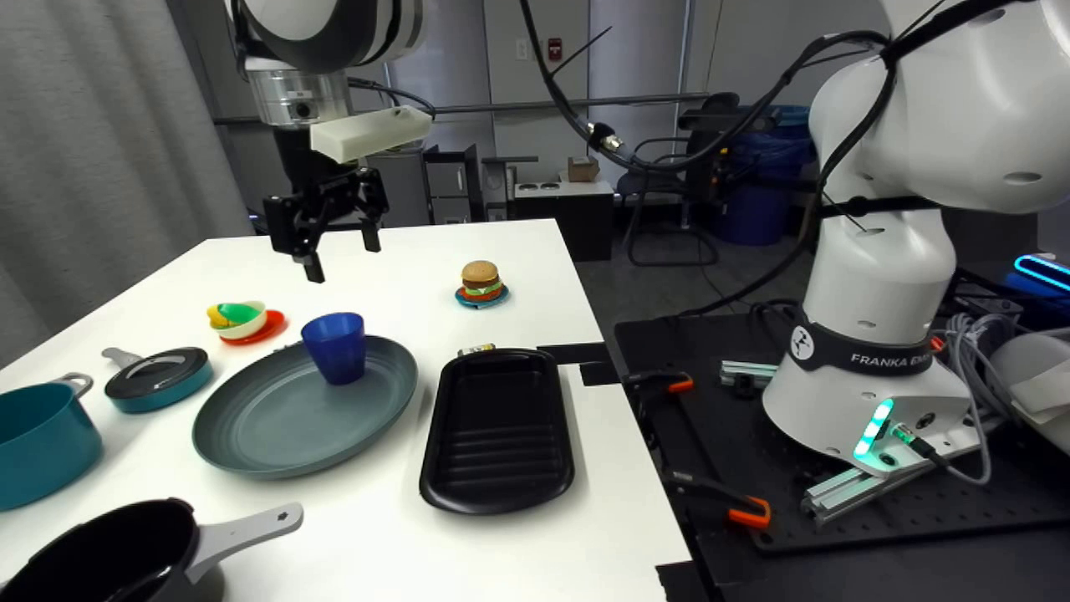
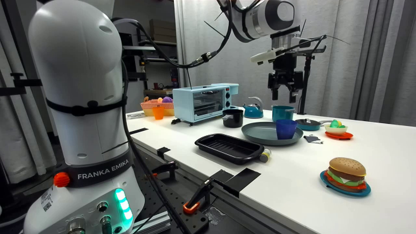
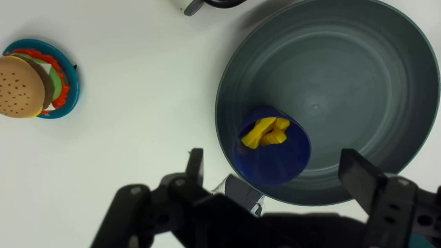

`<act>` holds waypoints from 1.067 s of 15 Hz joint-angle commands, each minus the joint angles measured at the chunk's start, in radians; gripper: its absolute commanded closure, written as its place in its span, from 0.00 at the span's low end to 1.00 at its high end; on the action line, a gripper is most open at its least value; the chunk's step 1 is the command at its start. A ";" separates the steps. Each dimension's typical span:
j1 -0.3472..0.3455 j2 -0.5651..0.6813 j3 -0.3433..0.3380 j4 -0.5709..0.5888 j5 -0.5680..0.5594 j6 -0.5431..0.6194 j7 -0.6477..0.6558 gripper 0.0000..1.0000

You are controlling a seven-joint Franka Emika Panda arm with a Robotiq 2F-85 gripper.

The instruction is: Pour the contents of the blue cup onto the plate

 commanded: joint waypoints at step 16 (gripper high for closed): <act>-0.049 0.155 -0.030 0.112 0.104 -0.003 -0.008 0.00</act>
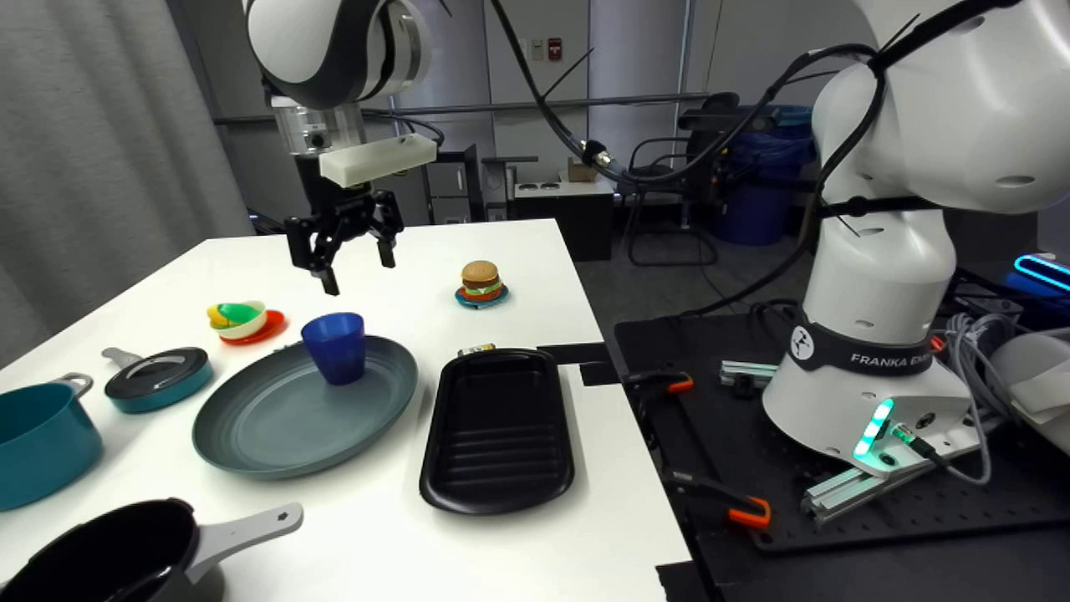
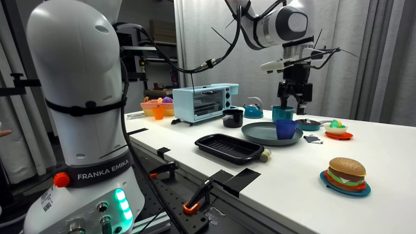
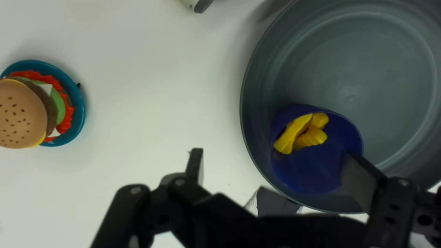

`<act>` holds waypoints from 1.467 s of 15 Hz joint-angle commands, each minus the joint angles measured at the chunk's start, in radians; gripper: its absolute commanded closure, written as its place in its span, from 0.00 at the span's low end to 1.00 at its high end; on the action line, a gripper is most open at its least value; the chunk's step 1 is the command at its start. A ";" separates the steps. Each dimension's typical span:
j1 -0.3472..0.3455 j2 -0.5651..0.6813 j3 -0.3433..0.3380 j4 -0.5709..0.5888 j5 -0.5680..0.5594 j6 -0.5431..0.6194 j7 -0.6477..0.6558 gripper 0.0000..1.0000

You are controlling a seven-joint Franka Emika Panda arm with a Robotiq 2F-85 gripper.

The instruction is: Pour the contents of the blue cup onto the plate

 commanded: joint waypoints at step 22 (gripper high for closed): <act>-0.027 0.216 -0.002 0.172 0.031 -0.010 -0.010 0.39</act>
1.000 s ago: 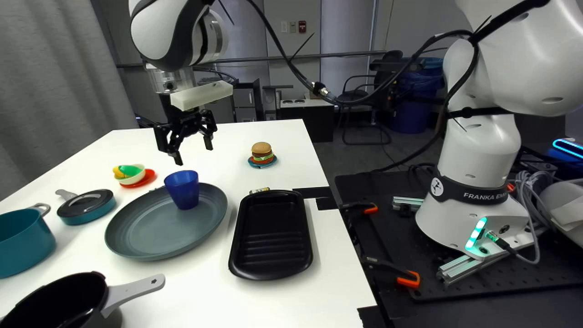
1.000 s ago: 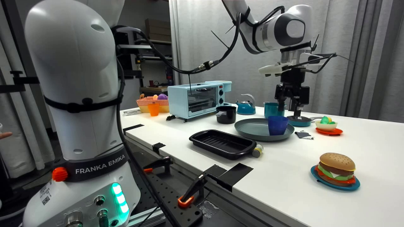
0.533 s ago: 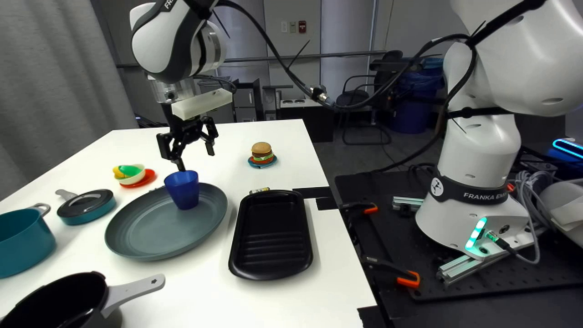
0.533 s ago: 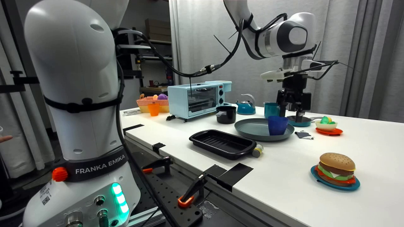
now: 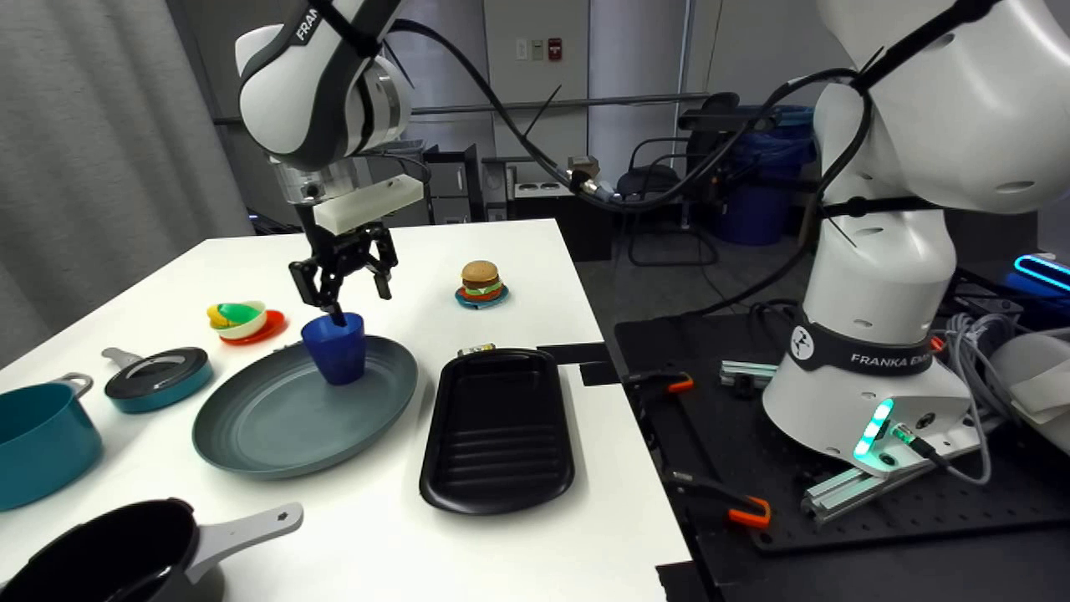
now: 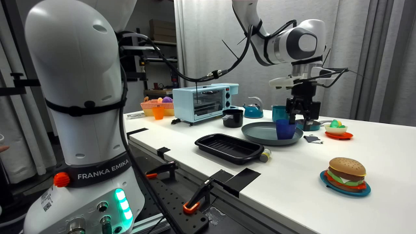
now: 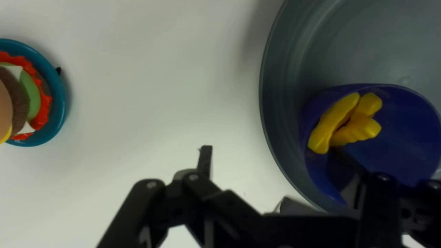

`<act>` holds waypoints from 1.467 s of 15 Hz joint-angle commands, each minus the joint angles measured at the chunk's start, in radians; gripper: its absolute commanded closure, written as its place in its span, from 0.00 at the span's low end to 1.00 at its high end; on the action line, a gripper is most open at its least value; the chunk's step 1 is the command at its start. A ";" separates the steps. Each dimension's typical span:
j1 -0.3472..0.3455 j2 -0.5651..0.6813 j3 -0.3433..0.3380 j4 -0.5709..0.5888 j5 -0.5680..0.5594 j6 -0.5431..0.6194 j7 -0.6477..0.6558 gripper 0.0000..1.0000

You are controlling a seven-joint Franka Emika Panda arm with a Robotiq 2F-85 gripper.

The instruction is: Pour the contents of the blue cup onto the plate

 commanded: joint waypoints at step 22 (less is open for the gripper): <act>0.093 -0.082 -0.032 -0.001 -0.104 -0.029 0.101 0.99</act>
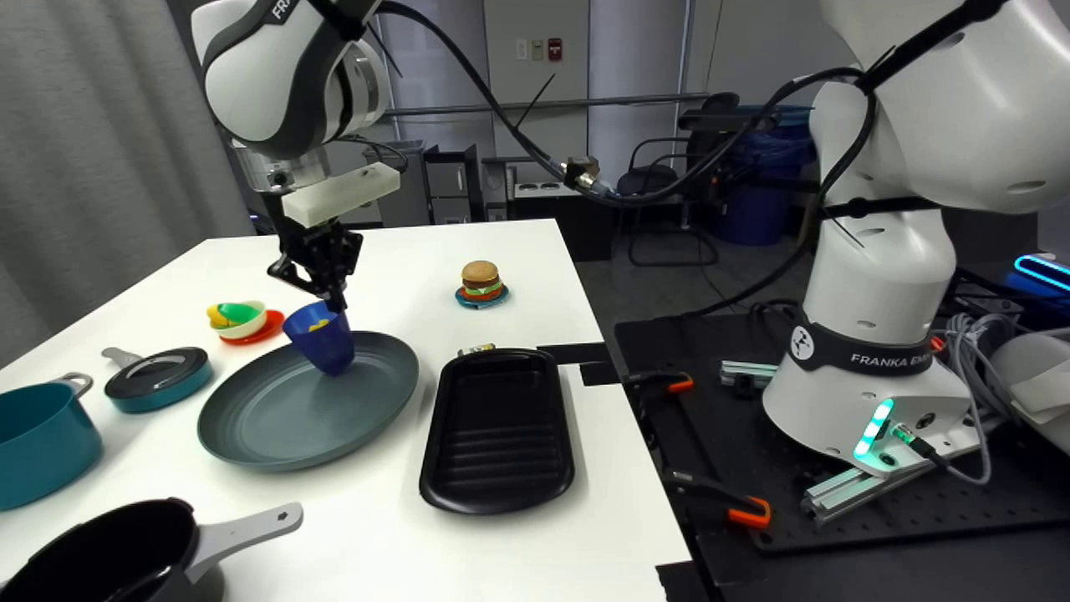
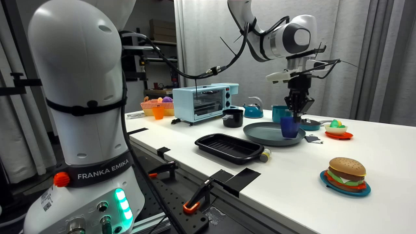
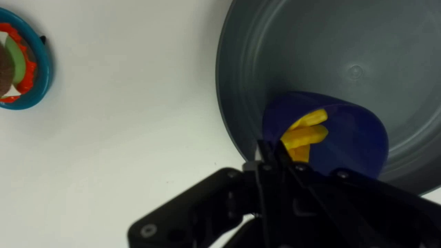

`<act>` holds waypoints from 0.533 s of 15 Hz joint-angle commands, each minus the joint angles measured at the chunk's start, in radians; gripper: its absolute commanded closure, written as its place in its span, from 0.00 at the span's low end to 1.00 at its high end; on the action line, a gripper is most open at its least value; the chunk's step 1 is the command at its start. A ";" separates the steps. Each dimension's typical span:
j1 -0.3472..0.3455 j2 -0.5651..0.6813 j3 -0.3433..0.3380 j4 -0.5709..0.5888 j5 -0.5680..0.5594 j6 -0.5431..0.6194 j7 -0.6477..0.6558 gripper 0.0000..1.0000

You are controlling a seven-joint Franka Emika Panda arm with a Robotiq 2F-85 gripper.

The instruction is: Pour the contents of the blue cup onto the plate

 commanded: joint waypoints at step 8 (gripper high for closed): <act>0.138 -0.238 -0.054 -0.115 -0.333 -0.167 0.315 0.99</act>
